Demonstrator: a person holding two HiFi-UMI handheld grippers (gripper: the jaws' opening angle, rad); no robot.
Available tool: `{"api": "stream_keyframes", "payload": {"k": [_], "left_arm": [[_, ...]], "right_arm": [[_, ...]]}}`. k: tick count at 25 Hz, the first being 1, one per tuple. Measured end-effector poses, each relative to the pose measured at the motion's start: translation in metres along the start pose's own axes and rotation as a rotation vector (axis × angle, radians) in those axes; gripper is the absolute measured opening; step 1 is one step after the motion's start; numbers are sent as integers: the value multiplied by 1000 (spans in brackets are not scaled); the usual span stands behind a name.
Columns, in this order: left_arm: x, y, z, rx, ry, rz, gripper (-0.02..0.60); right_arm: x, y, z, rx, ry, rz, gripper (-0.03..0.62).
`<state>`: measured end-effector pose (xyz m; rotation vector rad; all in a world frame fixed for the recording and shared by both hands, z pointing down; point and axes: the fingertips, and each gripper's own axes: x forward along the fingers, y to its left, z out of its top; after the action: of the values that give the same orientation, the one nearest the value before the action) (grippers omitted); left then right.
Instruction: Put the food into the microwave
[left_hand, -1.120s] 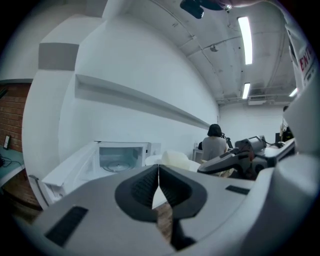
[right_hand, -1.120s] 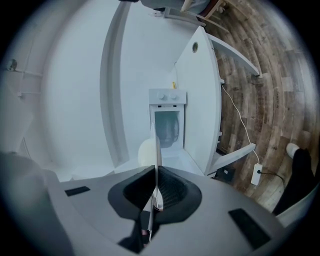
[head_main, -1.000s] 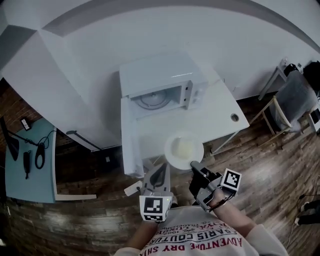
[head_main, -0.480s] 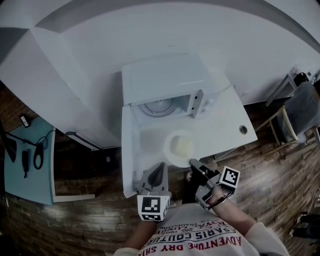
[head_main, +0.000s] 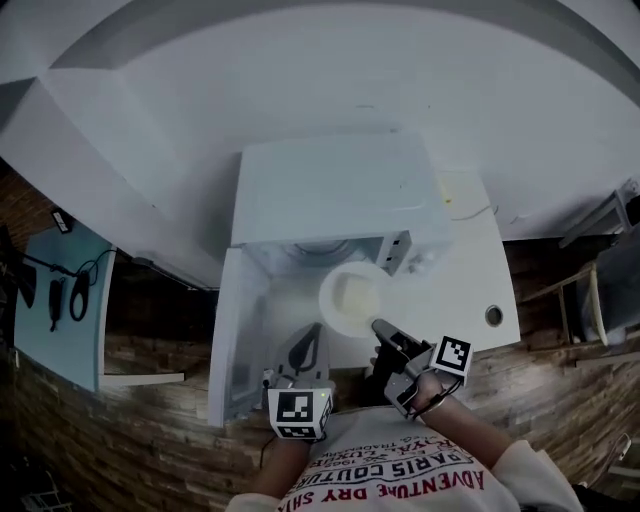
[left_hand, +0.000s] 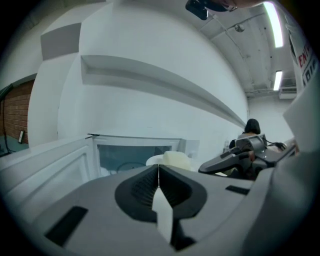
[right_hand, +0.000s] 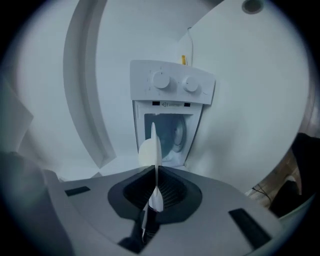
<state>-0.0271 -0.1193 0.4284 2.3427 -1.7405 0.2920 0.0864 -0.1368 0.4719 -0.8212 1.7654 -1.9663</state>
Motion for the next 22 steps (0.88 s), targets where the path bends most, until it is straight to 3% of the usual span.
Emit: {"api": "stream_keyframes", "payload": {"k": [4, 10, 16, 22], "left_arm": [[23, 3, 2, -49, 17, 97, 6], [50, 11, -1, -57, 40, 134, 6], [69, 30, -10, -56, 74, 113, 6], [89, 54, -14, -33, 71, 78, 6]], "right_arm": [[9, -10, 26, -47, 87, -49, 23], [34, -25, 49, -24, 121, -74, 23], [62, -39, 51, 5, 91, -97, 23], [94, -53, 58, 20, -7, -101, 23]]}}
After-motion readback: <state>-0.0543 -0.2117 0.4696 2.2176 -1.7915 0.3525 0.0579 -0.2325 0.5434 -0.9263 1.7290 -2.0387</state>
